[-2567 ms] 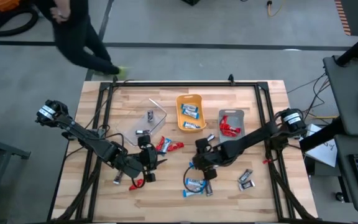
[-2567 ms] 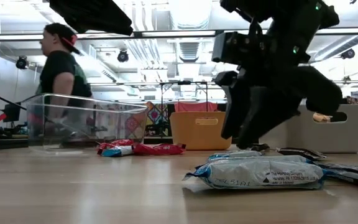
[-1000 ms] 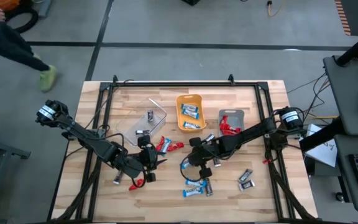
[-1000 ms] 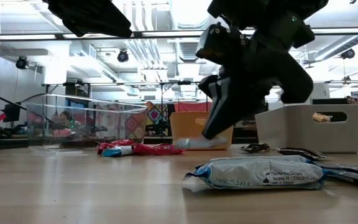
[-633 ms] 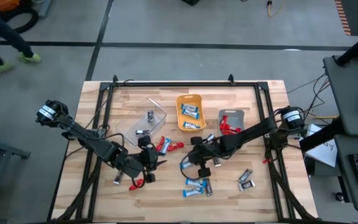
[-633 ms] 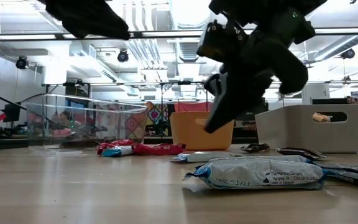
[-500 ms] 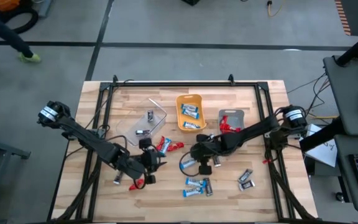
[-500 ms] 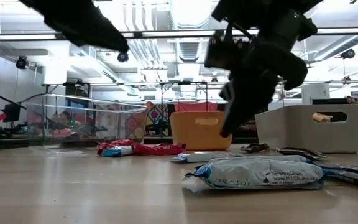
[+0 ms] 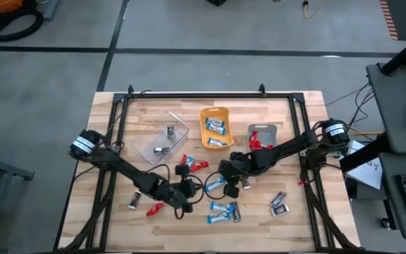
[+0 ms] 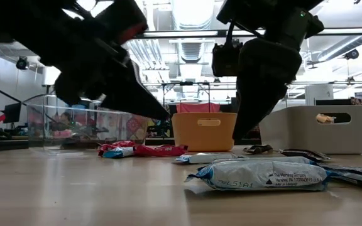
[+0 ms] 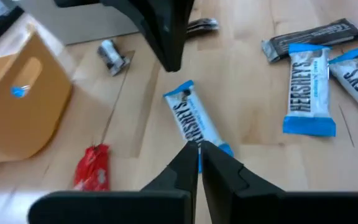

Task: Organize candy in baskets
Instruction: Put the white chocolate into the yellow bin

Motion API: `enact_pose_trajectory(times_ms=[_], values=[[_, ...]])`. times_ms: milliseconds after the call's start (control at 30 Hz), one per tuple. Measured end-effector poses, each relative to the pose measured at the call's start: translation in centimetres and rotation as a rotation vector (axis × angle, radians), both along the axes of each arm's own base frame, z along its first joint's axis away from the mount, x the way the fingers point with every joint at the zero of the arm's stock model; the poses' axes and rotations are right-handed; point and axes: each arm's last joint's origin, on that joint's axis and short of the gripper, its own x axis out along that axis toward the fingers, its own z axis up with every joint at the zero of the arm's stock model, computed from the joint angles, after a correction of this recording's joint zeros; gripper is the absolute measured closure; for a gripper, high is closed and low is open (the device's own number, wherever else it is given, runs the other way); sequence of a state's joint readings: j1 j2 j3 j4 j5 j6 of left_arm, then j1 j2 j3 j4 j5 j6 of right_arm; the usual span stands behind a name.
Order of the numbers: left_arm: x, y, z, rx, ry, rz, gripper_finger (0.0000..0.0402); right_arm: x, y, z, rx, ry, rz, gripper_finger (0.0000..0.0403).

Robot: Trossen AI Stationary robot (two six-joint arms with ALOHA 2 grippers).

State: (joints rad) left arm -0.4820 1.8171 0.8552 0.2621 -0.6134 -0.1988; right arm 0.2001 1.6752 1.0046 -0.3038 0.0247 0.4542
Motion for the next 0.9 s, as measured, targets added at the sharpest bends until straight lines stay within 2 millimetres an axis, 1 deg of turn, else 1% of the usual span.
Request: enact_pose_trajectory(times_ms=[133, 233, 467, 567, 733, 900], values=[[0.9, 0.2, -0.8, 0.011, -0.028, -0.018, 0.0401, 0.0, 0.0, 0.0, 0.000, -0.004, 0.000, 0.0394], [1.1, 0.2, -1.4, 0.019, -0.028, -0.023, 0.0401, 0.1, 0.0, 0.1, 0.007, -0.015, -0.010, 0.0394], [1.6, -0.1, -2.2, 0.000, -0.056, -0.024, 0.0401, 0.3, -0.5, 0.1, 0.099, -0.002, -0.109, 0.0388], [2.1, -0.3, -2.7, 0.001, -0.051, -0.024, 0.0401, 0.3, -0.8, 0.1, 0.158, 0.017, -0.096, 0.0367], [3.1, -0.7, -3.7, 0.010, -0.030, -0.023, 0.0401, 0.3, -1.0, 0.1, 0.156, 0.018, -0.102, 0.0311], [3.3, -0.6, -4.2, 0.005, -0.024, -0.014, 0.0402, 0.3, -1.0, 0.0, 0.176, 0.028, -0.141, 0.0257]])
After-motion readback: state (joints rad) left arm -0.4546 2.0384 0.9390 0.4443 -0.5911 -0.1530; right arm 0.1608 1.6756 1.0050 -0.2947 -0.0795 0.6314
